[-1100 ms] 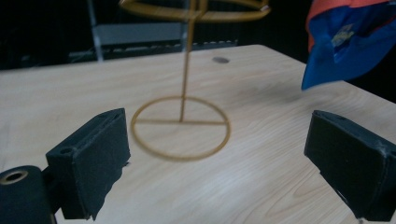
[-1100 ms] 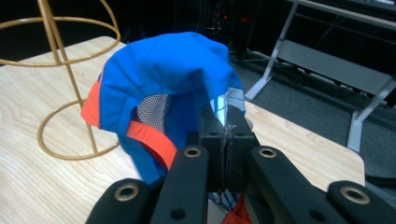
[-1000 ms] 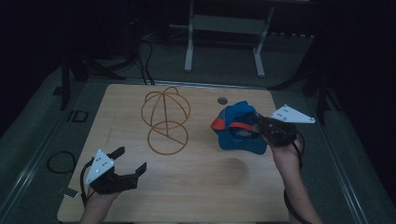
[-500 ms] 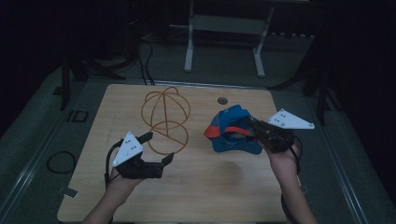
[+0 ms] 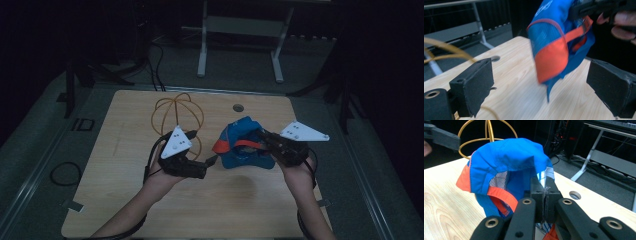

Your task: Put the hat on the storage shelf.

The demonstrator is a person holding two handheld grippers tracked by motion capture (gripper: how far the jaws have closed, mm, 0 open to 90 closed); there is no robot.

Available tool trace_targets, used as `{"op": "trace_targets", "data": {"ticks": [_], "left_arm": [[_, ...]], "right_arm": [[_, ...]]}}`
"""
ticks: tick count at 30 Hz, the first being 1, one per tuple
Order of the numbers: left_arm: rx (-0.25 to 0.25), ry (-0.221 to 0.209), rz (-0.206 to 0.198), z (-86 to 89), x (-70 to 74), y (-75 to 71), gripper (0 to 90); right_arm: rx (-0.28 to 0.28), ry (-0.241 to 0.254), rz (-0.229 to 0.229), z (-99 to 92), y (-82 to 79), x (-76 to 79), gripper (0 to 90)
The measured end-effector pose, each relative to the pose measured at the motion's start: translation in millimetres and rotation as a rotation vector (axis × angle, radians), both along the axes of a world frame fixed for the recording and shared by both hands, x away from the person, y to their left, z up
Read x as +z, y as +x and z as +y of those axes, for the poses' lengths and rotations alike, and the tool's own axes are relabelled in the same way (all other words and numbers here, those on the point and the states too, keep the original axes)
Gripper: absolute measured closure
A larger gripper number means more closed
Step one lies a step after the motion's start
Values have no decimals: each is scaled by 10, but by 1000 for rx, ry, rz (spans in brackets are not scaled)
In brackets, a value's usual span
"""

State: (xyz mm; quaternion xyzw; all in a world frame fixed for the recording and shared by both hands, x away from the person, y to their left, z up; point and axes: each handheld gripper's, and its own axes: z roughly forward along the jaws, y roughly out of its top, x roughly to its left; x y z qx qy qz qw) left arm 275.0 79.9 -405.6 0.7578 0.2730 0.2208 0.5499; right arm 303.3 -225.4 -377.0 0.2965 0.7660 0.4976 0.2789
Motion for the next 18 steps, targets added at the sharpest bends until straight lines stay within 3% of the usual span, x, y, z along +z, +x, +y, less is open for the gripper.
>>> {"op": "trace_targets", "data": {"ticks": [6, 11, 16, 18], "left_arm": [[-33, 18, -8, -300, 83, 111, 138], [-28, 37, -22, -427, 135, 192, 150], [-29, 45, -9, -544, 160, 248, 169], [-35, 44, -3, -585, 163, 268, 235]], "right_arm": [[20, -9, 4, 46, -26, -17, 885], [36, -10, 3, 74, -51, -24, 885], [47, -9, -3, 86, -76, -23, 885], [57, -15, -2, 103, -90, -31, 885]]}}
